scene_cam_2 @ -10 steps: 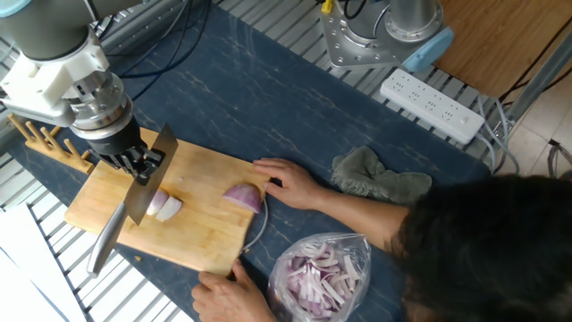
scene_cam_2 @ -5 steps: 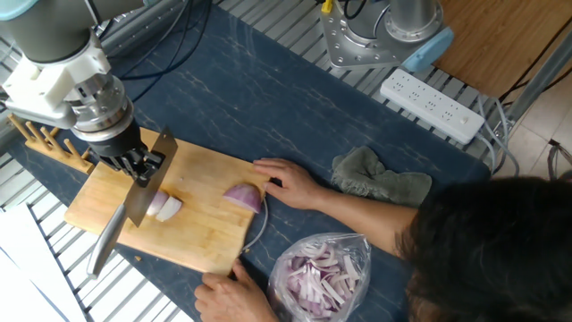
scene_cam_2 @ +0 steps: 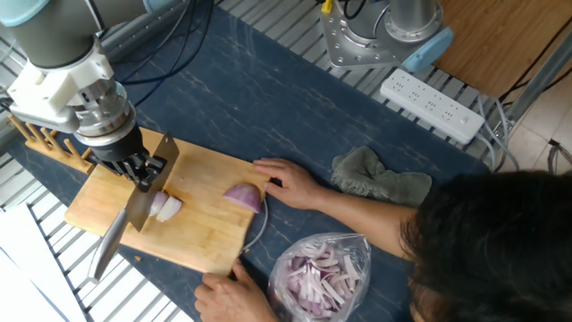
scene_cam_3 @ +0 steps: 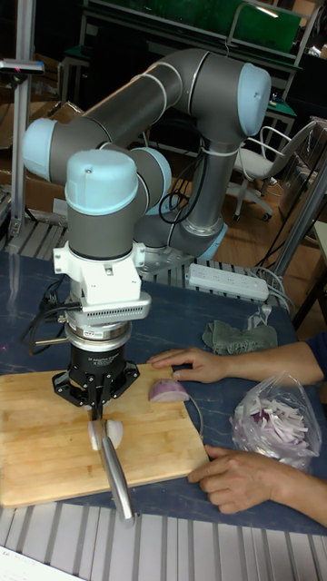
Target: Chop the onions
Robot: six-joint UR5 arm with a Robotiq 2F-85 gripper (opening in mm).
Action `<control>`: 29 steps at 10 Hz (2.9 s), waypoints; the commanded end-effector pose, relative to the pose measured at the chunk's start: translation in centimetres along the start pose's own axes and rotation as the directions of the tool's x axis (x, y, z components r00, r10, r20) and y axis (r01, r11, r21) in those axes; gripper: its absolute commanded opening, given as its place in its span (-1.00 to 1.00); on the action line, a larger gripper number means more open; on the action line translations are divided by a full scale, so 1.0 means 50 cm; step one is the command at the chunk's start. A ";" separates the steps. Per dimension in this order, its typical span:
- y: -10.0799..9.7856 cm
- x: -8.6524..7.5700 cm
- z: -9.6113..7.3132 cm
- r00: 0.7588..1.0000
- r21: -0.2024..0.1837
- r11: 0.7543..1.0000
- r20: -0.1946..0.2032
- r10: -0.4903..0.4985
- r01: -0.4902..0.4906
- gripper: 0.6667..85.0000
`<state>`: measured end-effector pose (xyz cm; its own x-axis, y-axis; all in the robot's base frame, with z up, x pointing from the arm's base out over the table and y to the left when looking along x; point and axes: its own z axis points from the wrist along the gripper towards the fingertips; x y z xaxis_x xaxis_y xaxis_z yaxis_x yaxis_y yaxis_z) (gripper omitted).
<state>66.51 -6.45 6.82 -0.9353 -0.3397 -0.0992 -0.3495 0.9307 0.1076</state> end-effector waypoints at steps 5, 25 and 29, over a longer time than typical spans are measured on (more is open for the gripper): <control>0.008 0.009 -0.083 0.999 -0.031 1.000 -0.042 0.001 -0.002 -0.99; 0.000 -0.008 -0.007 0.999 -0.014 0.999 0.015 0.043 -0.043 -0.99; -0.008 -0.024 0.011 0.998 -0.008 0.999 0.042 0.040 -0.040 -0.99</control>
<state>67.15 -6.49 6.67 -0.9465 -0.3025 -0.1125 -0.3146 0.9426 0.1121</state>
